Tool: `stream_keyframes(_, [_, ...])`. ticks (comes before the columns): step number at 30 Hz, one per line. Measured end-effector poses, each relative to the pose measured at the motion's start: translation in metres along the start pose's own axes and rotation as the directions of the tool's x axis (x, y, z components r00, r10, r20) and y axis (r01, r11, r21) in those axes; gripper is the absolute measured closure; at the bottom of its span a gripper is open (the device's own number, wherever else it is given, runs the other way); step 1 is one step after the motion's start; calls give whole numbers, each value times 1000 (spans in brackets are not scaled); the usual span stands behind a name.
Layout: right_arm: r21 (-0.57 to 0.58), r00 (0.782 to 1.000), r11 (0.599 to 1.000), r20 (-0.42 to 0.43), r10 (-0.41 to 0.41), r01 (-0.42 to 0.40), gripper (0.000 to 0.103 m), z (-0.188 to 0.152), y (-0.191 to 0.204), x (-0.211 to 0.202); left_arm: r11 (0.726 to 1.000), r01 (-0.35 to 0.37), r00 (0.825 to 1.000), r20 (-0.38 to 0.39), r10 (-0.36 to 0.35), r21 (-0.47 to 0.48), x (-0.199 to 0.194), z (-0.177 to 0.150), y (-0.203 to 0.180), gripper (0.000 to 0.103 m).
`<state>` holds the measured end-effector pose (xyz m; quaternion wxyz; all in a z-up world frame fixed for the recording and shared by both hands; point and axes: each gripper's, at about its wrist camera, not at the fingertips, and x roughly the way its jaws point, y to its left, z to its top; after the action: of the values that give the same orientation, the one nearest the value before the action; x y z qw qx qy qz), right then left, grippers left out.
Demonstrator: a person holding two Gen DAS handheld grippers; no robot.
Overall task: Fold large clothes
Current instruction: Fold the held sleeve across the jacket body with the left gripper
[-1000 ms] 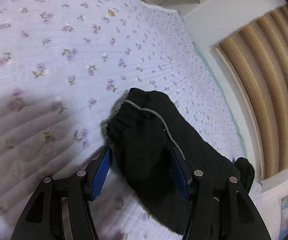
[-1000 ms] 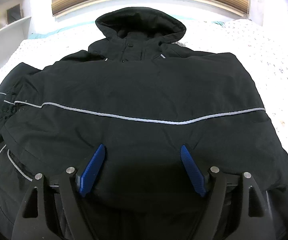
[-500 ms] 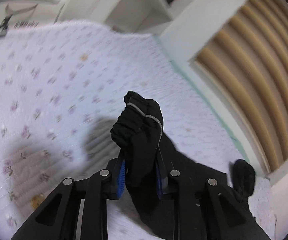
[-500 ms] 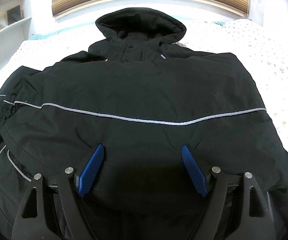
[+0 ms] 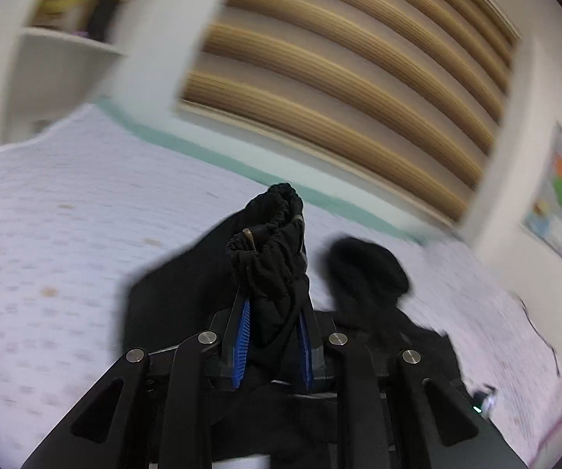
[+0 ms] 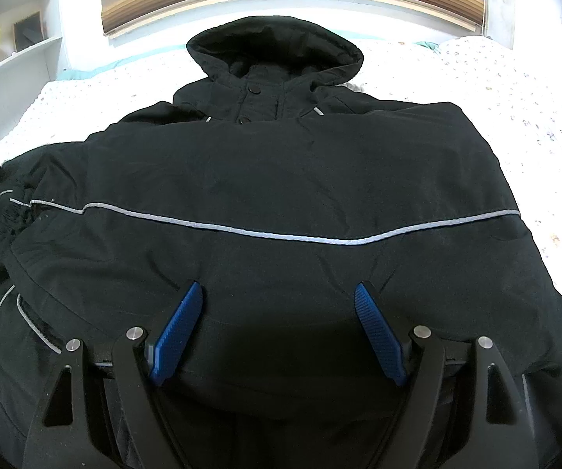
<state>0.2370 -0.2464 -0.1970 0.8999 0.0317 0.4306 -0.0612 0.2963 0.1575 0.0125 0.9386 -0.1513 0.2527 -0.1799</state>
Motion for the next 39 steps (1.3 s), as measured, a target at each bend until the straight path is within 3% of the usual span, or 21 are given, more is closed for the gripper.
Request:
stream_keyframes(3, [3,1000,1000,1,3,-3,20,0,1,0,996,54,995,-90,-47,76,37,-23,-56,82])
stream_keyframes(6, [7,1000,1000,3,7,-7,20,-1,1,-1,988,99,978,-193,-74,120,75,-57,-97,82])
stream_keyframes(9, [9,1000,1000,4,11,-11,20,-1,2,-1,981,80,955,-294,-25,177,115,-96,-119,82])
stream_keyframes(14, [12,1000,1000,1,16,-16,19,0,3,-1,982,76,889,-457,12,174,167,-143,-115,80])
stream_keyframes(16, [9,1000,1000,-10,11,-11,19,1,4,-1,984,110,876,-481,-32,137,168,-147,-109,74])
stream_keyframes(18, [4,999,1000,-35,5,-5,18,5,5,-3,978,208,842,-513,-166,26,162,-141,-102,48])
stream_keyframes(20, [-6,997,999,-72,36,-36,18,12,10,-9,966,252,825,-509,-246,-57,153,-134,-95,45])
stream_keyframes(22, [7,987,990,-78,144,-144,18,20,19,-23,955,282,820,-492,-291,-95,139,-127,-90,45])
stream_keyframes(25, [26,948,952,-86,305,-304,18,37,44,-39,944,308,833,-445,-329,-121,114,-114,-84,44])
stream_keyframes(28, [89,895,904,-127,427,-418,18,51,67,-28,951,285,868,-388,-310,-122,89,-101,-70,44])
stream_keyframes(34, [330,804,800,-164,572,-501,21,62,83,34,990,125,923,-358,-139,-62,56,-92,-30,44])
stream_keyframes(35, [336,791,785,-156,592,-521,35,64,89,40,995,86,934,-345,-97,-47,51,-91,-20,44])
stream_keyframes(36, [316,800,801,-170,575,-508,58,67,95,41,998,54,939,-339,-65,-41,50,-91,-16,44])
stream_keyframes(38, [246,827,833,-158,539,-496,73,78,103,33,999,0,945,-327,-14,-42,46,-89,-2,44])
stream_keyframes(39, [202,845,851,-139,516,-486,75,82,106,23,998,-10,948,-318,-8,-56,44,-88,4,44])
